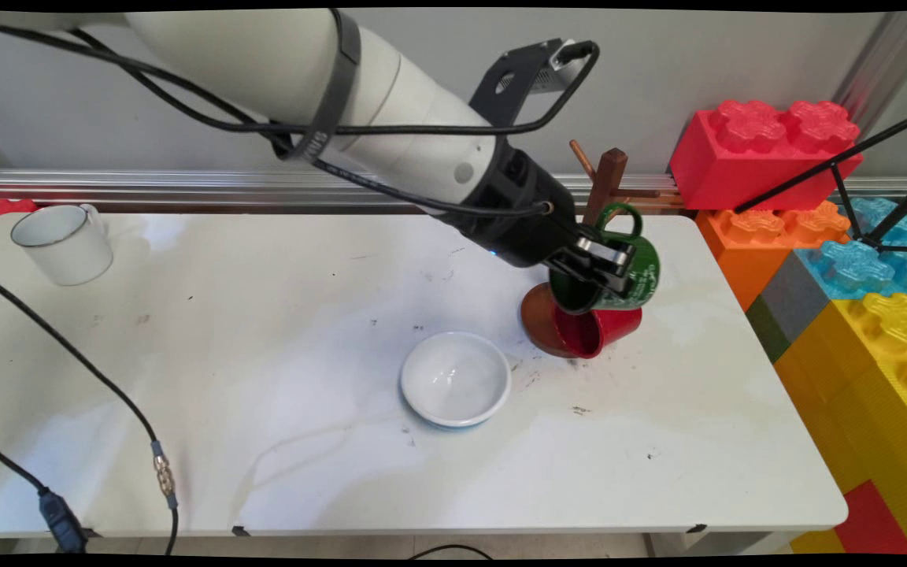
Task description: Place the picked object on the table
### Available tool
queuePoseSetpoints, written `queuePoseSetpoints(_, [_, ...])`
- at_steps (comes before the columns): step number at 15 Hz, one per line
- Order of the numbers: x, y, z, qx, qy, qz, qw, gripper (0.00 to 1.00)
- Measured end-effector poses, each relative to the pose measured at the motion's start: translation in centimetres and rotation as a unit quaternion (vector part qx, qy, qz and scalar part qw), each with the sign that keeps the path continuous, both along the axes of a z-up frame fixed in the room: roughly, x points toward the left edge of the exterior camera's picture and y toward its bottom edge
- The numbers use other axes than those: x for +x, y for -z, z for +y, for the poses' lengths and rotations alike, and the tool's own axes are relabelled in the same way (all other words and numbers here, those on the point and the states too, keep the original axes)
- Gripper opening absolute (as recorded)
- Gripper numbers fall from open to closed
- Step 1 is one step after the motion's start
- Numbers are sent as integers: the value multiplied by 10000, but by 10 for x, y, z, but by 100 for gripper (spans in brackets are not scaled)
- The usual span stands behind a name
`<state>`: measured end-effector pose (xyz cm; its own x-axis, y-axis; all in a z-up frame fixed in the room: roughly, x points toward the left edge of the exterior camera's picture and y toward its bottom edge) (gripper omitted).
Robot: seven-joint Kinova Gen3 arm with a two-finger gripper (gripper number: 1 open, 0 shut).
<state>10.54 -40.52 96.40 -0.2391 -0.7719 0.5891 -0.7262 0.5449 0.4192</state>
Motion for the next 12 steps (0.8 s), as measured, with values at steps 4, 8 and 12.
queuePoseSetpoints(4, [8, -13, -1, 1, 44, -443, 9990, 0])
queuePoseSetpoints(8, [18, -20, -6, -22, 91, -875, 9961, 0])
queuePoseSetpoints(12, [32, -24, -13, -19, 143, -1420, 9898, 0])
